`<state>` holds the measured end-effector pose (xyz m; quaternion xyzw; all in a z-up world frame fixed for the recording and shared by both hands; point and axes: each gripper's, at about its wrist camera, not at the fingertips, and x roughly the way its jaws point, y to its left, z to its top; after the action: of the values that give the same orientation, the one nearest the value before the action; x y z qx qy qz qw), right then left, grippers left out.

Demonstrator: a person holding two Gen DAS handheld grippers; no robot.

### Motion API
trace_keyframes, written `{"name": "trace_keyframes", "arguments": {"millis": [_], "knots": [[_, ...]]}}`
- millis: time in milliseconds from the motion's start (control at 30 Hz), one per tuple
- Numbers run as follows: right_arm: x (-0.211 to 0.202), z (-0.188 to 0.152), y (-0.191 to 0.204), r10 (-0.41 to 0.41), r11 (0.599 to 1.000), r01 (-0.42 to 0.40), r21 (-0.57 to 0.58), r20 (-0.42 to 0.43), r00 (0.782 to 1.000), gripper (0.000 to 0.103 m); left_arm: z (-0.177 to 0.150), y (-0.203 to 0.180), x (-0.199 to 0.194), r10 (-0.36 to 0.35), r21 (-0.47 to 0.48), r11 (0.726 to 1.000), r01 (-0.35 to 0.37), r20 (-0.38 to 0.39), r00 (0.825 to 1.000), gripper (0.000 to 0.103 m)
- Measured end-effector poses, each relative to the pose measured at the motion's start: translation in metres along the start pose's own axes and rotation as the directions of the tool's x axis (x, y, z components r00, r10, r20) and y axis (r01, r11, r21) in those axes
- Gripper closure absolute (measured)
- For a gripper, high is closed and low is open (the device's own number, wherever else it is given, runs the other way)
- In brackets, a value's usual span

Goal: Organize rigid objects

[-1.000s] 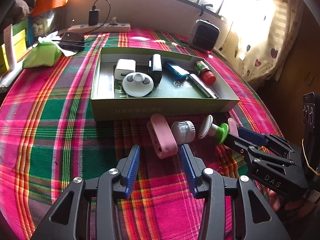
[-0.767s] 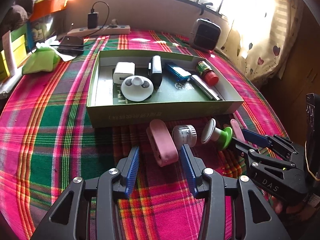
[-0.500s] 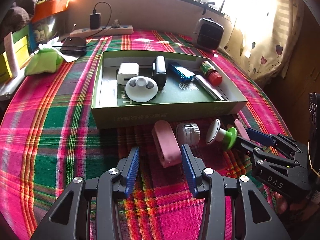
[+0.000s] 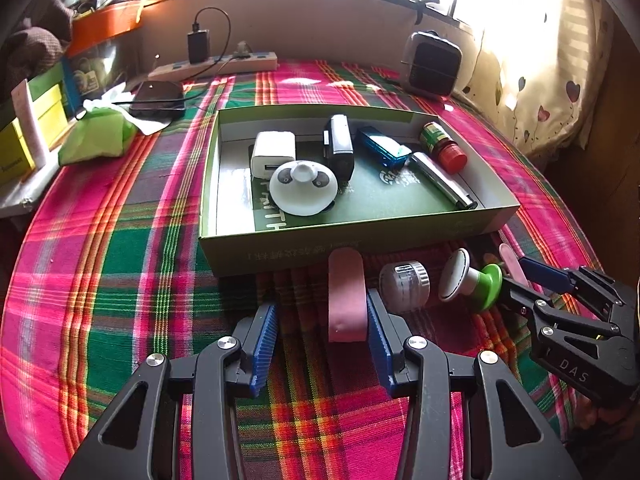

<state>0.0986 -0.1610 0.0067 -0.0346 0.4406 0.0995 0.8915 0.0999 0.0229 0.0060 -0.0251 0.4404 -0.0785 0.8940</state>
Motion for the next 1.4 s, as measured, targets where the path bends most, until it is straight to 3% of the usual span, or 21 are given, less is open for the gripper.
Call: {"name": "trace_keyframes", "arguments": {"millis": [433, 567, 667, 733, 933, 1400], "knots": [[0.0013, 0.0013, -0.001, 0.01, 1.0, -0.01, -0.009, 0.0, 1.0, 0.058, 0.004, -0.0011, 0.0044, 0.007, 0.007, 1.0, -0.007, 0.007, 1.0, 0.062], [0.0006, 0.0013, -0.0021, 0.01, 1.0, -0.01, -0.007, 0.002, 1.0, 0.065, 0.004, -0.0011, 0.0043, 0.005, 0.005, 1.0, -0.005, 0.007, 1.0, 0.062], [-0.0003, 0.001, -0.0021, 0.013, 1.0, -0.013, -0.009, 0.004, 1.0, 0.073, 0.0047, -0.0003, 0.0046, 0.007, -0.002, 1.0, -0.007, 0.009, 1.0, 0.065], [-0.0007, 0.0005, -0.0017, 0.017, 1.0, -0.017, -0.012, 0.005, 1.0, 0.075, 0.0048, 0.001, 0.0045, 0.006, -0.008, 1.0, -0.006, 0.01, 1.0, 0.074], [-0.0023, -0.0003, -0.0023, 0.02, 1.0, -0.02, -0.012, 0.01, 1.0, 0.084, 0.0038, 0.003, 0.0035, 0.001, -0.013, 1.0, -0.001, 0.012, 1.0, 0.081], [-0.0059, -0.0017, -0.0032, 0.02, 1.0, -0.02, -0.009, 0.021, 1.0, 0.084, 0.0018, 0.0032, 0.0019, -0.002, -0.021, 1.0, 0.002, 0.013, 1.0, 0.086]]}}
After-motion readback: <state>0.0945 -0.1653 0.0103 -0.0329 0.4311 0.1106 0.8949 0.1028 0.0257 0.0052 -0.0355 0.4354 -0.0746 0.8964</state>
